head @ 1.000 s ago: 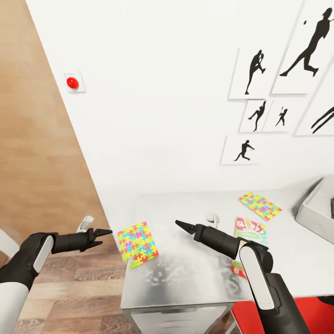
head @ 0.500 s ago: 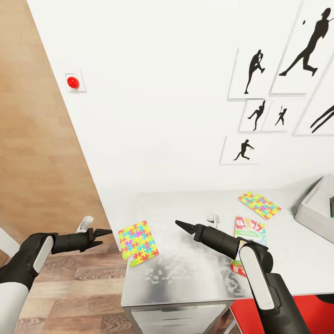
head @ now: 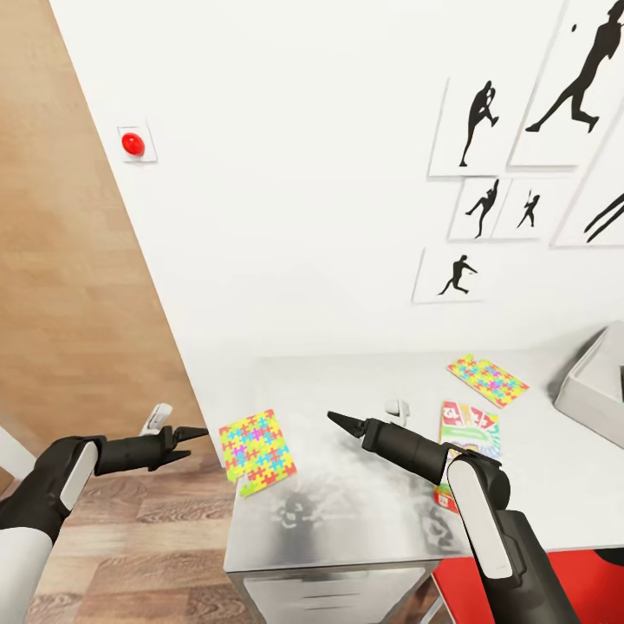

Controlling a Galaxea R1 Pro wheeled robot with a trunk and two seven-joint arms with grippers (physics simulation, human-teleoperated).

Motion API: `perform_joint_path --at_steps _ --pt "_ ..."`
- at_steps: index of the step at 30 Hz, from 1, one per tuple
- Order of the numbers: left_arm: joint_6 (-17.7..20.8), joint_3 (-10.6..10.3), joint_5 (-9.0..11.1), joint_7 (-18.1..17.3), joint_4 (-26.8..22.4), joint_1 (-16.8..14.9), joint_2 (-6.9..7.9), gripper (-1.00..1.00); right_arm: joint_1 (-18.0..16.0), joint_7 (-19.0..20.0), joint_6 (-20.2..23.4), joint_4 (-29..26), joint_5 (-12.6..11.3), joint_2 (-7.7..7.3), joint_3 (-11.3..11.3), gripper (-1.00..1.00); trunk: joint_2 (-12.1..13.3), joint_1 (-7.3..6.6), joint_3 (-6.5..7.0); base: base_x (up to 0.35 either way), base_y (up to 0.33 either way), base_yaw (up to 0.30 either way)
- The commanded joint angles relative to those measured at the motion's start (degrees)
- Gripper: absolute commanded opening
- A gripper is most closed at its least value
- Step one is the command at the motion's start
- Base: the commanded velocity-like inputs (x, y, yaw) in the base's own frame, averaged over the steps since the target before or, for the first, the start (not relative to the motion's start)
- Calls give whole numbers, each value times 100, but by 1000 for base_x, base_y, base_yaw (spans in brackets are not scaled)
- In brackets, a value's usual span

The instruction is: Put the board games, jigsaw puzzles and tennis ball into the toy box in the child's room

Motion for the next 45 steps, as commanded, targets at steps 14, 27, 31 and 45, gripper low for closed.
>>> perform_joint_path --at_steps 14,27,31,45 --pt "5 7 -22 -30 13 -6 -8 100 3 20 1 -7 1 3 1 100 -567 308 -258 0 0 0" --pt "4 -1 -20 -34 13 -6 -14 100 13 22 -31 -3 27 9 2 100 -607 330 -276 0 -1 0" --pt "4 -6 -23 -34 13 -6 -16 100 13 22 -31 -2 27 7 2 100 -607 330 -276 0 -155 0" --pt "4 2 -22 -34 13 -6 -15 100 10 22 -25 6 22 8 2 100 -607 330 -276 0 -51 0"
